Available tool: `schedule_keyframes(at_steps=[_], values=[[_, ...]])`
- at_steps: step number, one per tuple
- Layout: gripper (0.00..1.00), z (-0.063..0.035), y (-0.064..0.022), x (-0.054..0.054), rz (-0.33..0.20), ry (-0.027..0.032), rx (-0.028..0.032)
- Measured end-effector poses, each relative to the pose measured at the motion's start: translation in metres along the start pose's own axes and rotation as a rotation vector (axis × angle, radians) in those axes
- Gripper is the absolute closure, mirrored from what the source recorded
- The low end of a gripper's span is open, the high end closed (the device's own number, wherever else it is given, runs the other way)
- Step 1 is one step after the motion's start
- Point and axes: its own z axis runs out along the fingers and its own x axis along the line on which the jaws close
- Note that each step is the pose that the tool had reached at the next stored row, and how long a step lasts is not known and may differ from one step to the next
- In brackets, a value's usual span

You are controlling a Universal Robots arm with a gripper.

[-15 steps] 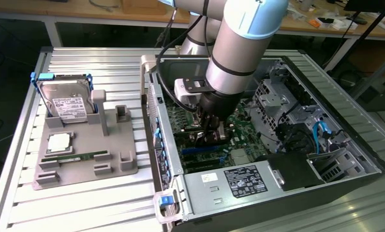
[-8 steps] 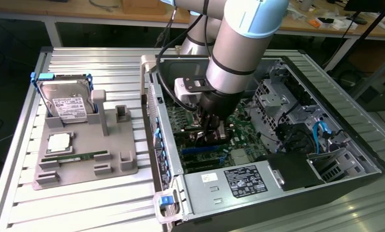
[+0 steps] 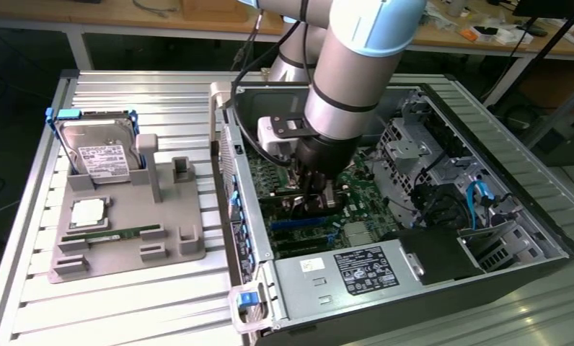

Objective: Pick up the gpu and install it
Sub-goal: 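Insert the gpu into the slot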

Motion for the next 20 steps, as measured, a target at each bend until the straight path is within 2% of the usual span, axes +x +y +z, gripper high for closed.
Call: schedule_keyframes(at_steps=[2,5,20], values=[[0.72,0.0001,0.0013,0.0000,0.000,-0.0002,0.0048],[0.72,0.0001,0.0024,0.0000,0.000,-0.0003,0.0082],[0.72,0.0001,0.0026,0.0001,0.000,-0.0002,0.0074]])
